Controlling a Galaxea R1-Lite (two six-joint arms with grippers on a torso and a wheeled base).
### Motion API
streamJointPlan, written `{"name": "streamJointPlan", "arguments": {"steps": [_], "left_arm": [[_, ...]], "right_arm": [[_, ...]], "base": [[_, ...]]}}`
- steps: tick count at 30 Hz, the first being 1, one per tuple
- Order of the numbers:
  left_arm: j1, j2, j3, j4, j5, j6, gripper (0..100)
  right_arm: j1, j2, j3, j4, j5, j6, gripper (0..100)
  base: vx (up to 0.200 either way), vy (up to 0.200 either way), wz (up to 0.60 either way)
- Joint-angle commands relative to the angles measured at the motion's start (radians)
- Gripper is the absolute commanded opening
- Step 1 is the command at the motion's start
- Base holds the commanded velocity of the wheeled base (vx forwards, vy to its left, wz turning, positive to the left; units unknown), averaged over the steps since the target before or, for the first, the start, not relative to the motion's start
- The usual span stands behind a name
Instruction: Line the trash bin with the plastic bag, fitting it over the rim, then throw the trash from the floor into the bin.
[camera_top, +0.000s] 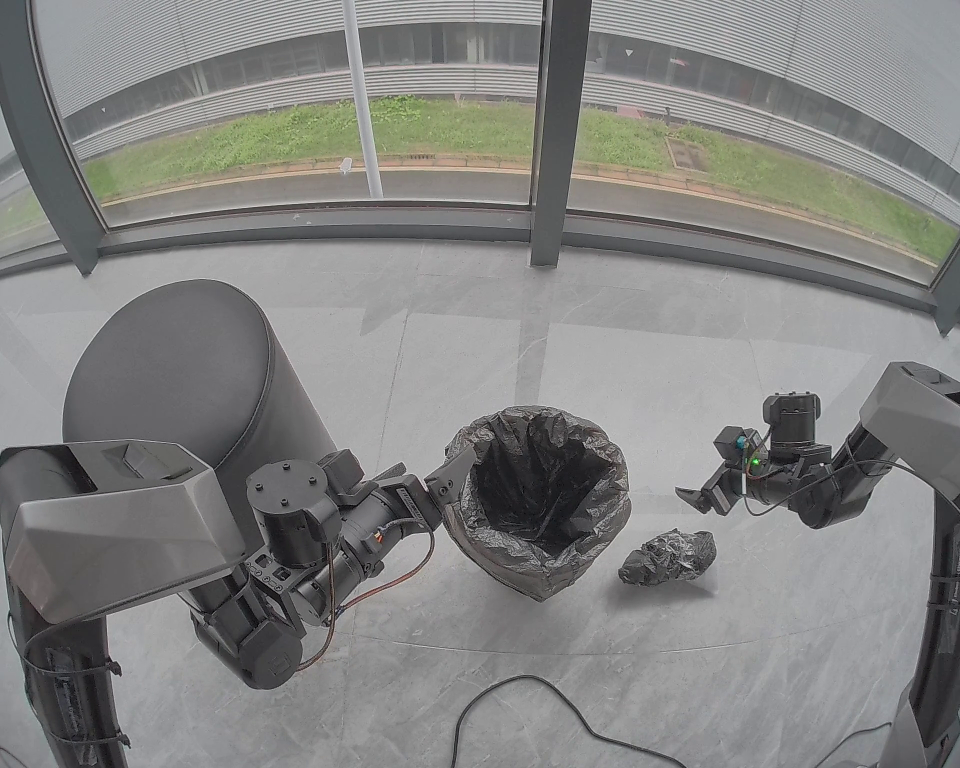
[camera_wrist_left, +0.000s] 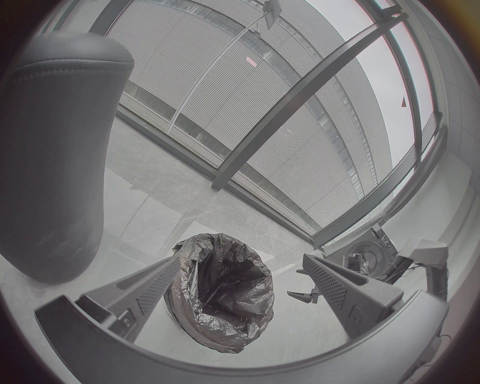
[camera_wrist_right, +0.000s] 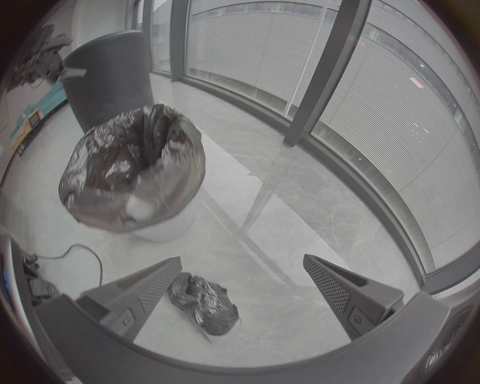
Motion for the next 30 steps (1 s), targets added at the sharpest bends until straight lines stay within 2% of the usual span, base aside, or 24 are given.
{"name": "streamJointPlan", "arguments": {"steps": [1,4,9,14,18,19,25,27,29,30], "left_arm": [[0.000,-0.041,0.029,0.000,-0.002,-0.022,100],[-0.005,-0.044,0.021,-0.002,0.001,-0.062,100],[-0.005,-0.038,0.023,0.000,0.007,-0.069,100],[-0.012,-0.038,0.018,0.000,0.024,-0.065,100],[-0.014,-0.029,0.018,0.000,0.024,-0.065,100],[-0.014,-0.012,0.017,-0.002,0.024,-0.063,100],[-0.014,0.030,0.014,-0.002,0.024,-0.062,100],[-0.014,0.040,0.007,-0.002,0.024,-0.063,100],[-0.011,0.042,0.007,-0.002,0.024,-0.062,100],[-0.009,0.042,0.007,-0.002,0.024,-0.063,100]], "right_arm": [[-0.106,0.104,-0.070,0.054,0.089,-0.081,100],[-0.121,0.151,-0.130,0.075,0.104,-0.101,100],[-0.118,0.214,-0.202,0.109,0.131,-0.136,100],[-0.116,0.294,-0.342,0.198,0.159,-0.180,100],[-0.115,0.335,-0.454,0.298,0.159,-0.202,100],[-0.116,0.374,-0.546,0.374,0.159,-0.223,100],[-0.118,0.498,-0.819,0.506,0.162,-0.259,100],[-0.116,0.541,-0.935,0.610,0.182,-0.266,100],[-0.116,0.549,-0.960,0.693,0.199,-0.294,100],[-0.116,0.553,-0.960,0.764,0.207,-0.338,100]], "base": [[-0.200,0.000,0.00],[-0.200,0.000,0.00],[-0.200,0.000,0.00],[0.000,0.000,0.00],[0.000,0.000,0.00],[0.000,0.000,0.00],[0.000,0.000,0.00],[0.000,0.000,0.00],[0.000,0.000,0.00],[0.000,0.000,0.00]]}}
